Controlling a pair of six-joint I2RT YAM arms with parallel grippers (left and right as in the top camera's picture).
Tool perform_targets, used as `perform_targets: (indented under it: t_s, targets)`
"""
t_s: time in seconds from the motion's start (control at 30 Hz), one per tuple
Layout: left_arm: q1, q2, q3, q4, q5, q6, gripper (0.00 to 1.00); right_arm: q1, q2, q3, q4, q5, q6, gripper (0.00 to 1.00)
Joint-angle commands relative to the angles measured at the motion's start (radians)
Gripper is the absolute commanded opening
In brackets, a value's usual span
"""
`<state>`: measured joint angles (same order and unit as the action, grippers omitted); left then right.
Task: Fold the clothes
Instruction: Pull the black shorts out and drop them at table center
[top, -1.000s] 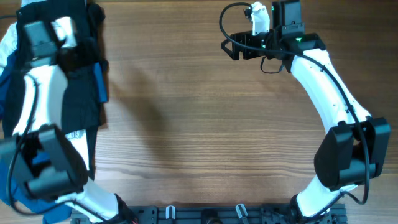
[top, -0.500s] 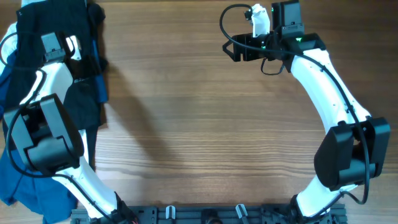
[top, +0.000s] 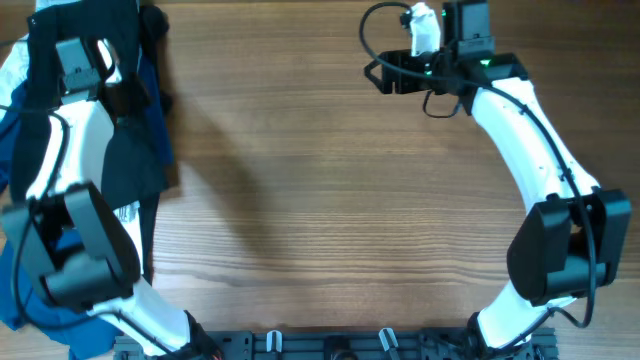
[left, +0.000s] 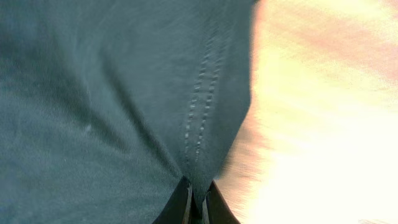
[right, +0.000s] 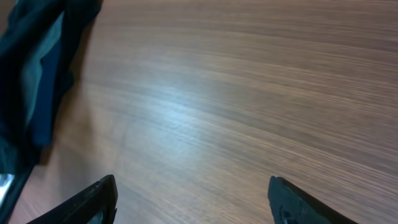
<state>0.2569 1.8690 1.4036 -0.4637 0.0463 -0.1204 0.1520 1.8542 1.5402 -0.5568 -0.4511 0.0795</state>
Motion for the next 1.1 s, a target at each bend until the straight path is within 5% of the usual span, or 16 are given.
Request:
perform_targets:
  t_s: [0.0,0.37,0.57,0.6,0.63,0.73,0.8,0.87,1.07]
  targets:
    - [-0.175,-0.102,0.011,0.008,0.106,-0.083,0.04,-0.079,-0.077,0.019,0.006,0.014,0.028,0.77]
    - [-0.767,0.016,0.011,0.504,0.188,-0.307,0.04,-0.379,-0.225,0.019,-0.074,-0.002,0.061,0.76]
    - [-0.869,0.102,0.011,0.536,0.136,-0.307,0.10,-0.431,-0.225,0.019,-0.088,-0.001,0.053,0.79]
    - [-0.861,0.102,0.011,0.538,0.136,-0.307,0.19,-0.431,-0.225,0.019,-0.092,-0.002,0.053,0.81]
    - [-0.853,0.100,0.011,0.543,0.136,-0.307,0.42,-0.431,-0.225,0.019,-0.092,-0.002,0.053,0.82]
    - [-0.820,0.085,0.012,0.548,0.139,-0.306,0.77,-0.431,-0.225,0.019,-0.083,-0.002,0.051,0.85]
    - [-0.762,0.023,0.013,0.537,0.140,-0.307,0.91,-0.420,-0.225,0.019,-0.059,-0.010,0.026,0.85]
    - [-0.679,-0.060,0.033,0.459,0.140,-0.307,0.99,-0.392,-0.225,0.019,-0.053,-0.020,-0.015,0.87]
    - [-0.415,-0.179,0.053,0.118,0.179,-0.307,0.99,-0.269,-0.177,0.017,-0.215,0.014,-0.094,0.88]
